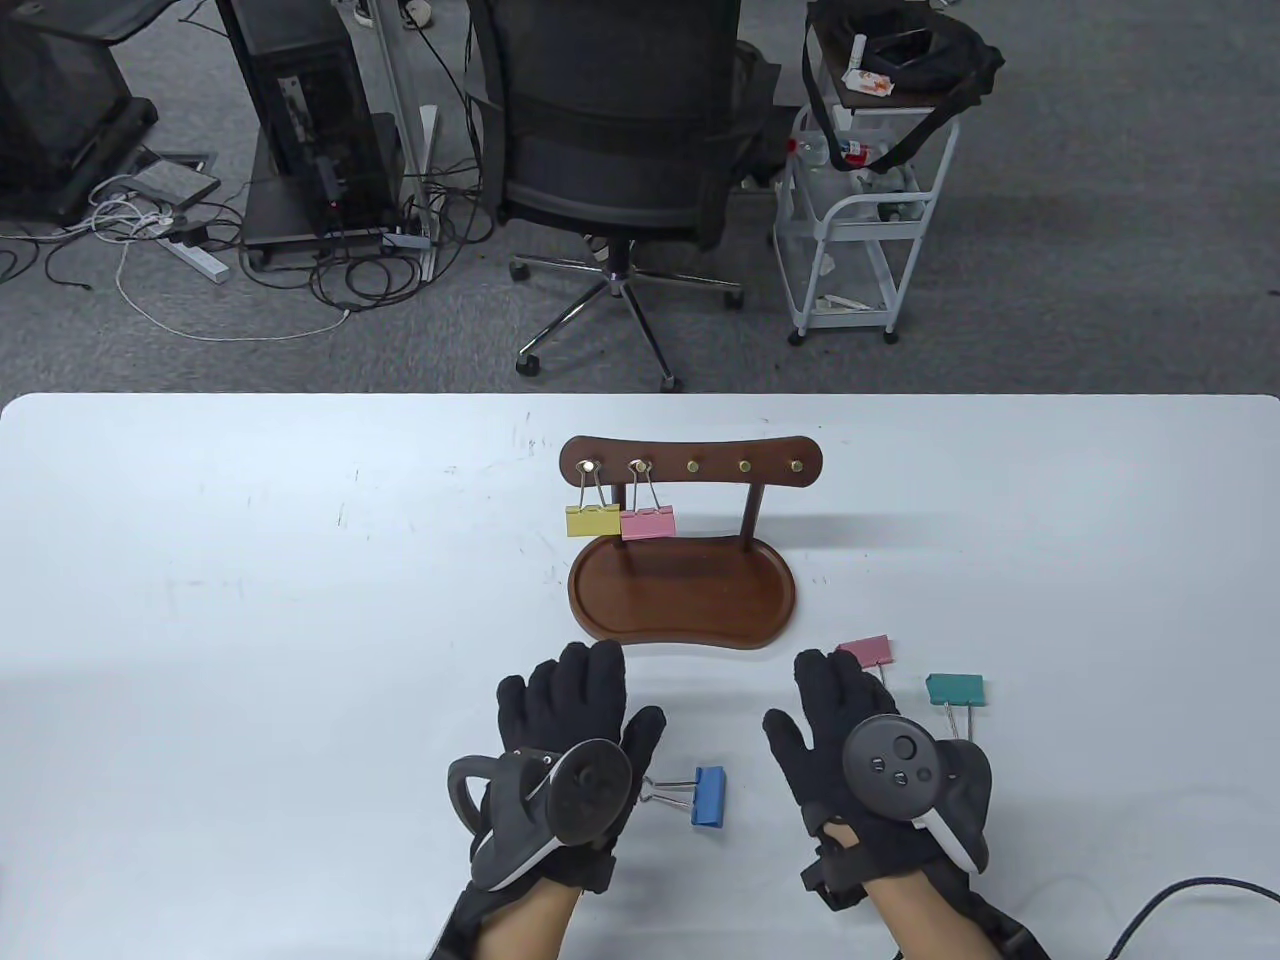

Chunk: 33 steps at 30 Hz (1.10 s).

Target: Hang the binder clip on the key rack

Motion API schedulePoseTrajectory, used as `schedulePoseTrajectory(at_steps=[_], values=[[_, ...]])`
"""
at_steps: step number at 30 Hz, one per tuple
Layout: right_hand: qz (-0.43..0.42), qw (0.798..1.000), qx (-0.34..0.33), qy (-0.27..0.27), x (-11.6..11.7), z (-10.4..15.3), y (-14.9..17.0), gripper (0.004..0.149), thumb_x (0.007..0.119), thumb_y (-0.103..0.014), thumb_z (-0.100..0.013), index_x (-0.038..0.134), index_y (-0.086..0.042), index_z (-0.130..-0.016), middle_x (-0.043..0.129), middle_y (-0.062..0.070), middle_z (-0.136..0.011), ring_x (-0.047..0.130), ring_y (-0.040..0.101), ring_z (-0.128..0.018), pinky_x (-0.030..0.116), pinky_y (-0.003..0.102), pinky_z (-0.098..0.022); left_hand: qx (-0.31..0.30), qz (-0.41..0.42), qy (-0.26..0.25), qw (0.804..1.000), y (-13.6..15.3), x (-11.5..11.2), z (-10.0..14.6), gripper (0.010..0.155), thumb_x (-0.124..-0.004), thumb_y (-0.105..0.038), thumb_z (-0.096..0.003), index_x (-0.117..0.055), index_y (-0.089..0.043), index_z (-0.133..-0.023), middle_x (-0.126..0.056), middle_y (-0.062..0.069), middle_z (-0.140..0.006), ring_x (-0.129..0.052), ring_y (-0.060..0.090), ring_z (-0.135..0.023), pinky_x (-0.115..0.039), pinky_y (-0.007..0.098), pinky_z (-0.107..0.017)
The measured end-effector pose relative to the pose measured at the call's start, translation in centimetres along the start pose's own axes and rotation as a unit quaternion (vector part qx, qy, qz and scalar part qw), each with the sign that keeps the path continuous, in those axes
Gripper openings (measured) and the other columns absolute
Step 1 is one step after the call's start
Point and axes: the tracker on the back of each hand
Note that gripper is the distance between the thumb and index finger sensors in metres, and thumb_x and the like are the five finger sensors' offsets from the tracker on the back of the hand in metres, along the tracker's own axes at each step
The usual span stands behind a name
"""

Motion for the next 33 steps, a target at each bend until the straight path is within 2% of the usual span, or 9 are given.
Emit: schedulePoseTrajectory(at_steps=[11, 17, 25, 33], values=[[0.034, 0.999, -0.031, -0.001, -2.5, -3.3, -0.6, 0.073, 0.076, -0.045, -0.058, 0.058, 0.000, -0.113, 0.057, 0.038, -0.113, 0.058, 0.066, -0.094, 0.051, 0.074, -0.064, -0.009, -0.013, -0.017, 1.000, -1.3, 1.3, 1.0, 0.076, -0.075, -0.051, -0.0583, -0.063, -0.002, -0.115, -0.071, 0.032, -0.112, -0.074, 0.061, -0.097, -0.050, 0.079, -0.070], [0.058, 0.994, -0.086, -0.031, -2.6, -4.3, -2.1, 0.076, 0.076, -0.046, -0.056, 0.058, 0.001, -0.112, 0.055, 0.036, -0.115, 0.056, 0.065, -0.097, 0.051, 0.074, -0.065, -0.012, -0.006, -0.018, 1.000, -1.5, 1.5, 1.1, 0.077, -0.075, -0.051, -0.0584, -0.062, -0.002, -0.116, -0.070, 0.032, -0.112, -0.073, 0.062, -0.097, -0.049, 0.079, -0.070], [0.110, 0.973, -0.167, -0.117, 0.1, -3.5, -2.4, 0.078, 0.080, -0.047, -0.054, 0.058, -0.001, -0.113, 0.057, 0.034, -0.115, 0.056, 0.065, -0.098, 0.051, 0.074, -0.065, -0.005, -0.003, -0.014, 1.000, -1.4, 1.7, 1.3, 0.077, -0.075, -0.050, -0.0587, -0.061, -0.001, -0.116, -0.071, 0.033, -0.112, -0.073, 0.062, -0.097, -0.049, 0.079, -0.070], [0.176, 0.936, -0.245, -0.180, 3.9, -0.9, -3.1, 0.079, 0.080, -0.049, -0.052, 0.060, -0.002, -0.112, 0.060, 0.032, -0.115, 0.059, 0.063, -0.097, 0.054, 0.072, -0.064, 0.018, 0.000, -0.009, 1.000, -0.8, 1.8, 1.2, 0.076, -0.074, -0.050, -0.0590, -0.061, 0.000, -0.116, -0.071, 0.033, -0.111, -0.074, 0.062, -0.096, -0.048, 0.080, -0.069]])
Point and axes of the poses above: the tracker on the back of each hand, its own y axis roughly to the little-finger side, its own z axis roughly from the fingertips to the wrist, x = y × z
